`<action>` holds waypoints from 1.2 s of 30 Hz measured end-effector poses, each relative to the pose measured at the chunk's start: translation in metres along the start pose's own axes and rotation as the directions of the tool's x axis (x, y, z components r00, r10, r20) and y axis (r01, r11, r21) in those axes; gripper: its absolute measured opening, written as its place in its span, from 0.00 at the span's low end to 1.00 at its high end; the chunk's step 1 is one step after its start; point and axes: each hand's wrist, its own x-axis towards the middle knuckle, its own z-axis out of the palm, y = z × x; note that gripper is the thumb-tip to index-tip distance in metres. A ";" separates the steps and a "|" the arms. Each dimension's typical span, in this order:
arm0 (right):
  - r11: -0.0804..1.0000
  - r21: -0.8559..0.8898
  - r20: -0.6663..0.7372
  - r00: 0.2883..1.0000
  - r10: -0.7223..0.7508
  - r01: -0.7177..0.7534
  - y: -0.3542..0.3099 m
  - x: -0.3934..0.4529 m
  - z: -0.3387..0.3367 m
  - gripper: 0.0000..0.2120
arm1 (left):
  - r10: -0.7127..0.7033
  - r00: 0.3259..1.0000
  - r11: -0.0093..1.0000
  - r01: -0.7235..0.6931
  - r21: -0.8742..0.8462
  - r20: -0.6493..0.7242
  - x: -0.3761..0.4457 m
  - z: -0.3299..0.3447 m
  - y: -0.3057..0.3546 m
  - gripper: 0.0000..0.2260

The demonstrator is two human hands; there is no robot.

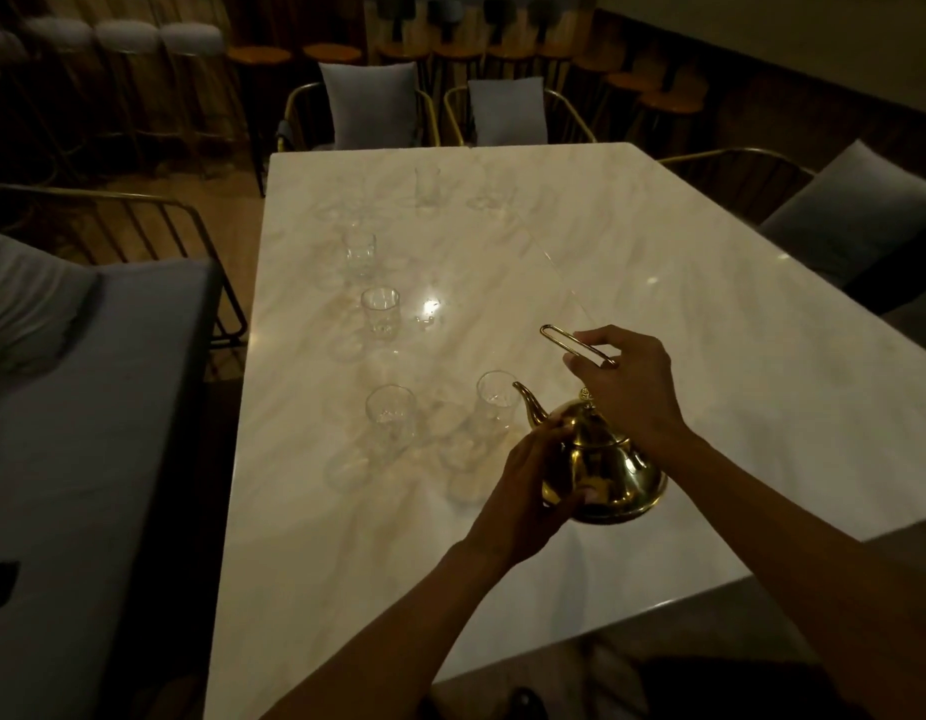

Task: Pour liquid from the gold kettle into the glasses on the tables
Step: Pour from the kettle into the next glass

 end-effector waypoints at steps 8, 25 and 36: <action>1.000 -0.013 0.046 0.999 0.026 -0.025 0.001 0.011 0.002 0.08 | -0.059 0.998 0.998 0.059 -0.006 -0.030 0.003 0.004 0.005 0.31; 0.998 -0.061 0.104 0.995 0.004 0.002 0.010 0.028 0.008 0.10 | -0.072 0.995 0.997 0.071 -0.024 -0.071 0.010 0.003 0.014 0.32; 0.997 -0.074 0.115 0.993 0.022 -0.013 0.012 0.031 0.011 0.11 | -0.109 0.993 0.994 0.108 -0.032 -0.041 0.012 0.005 0.006 0.31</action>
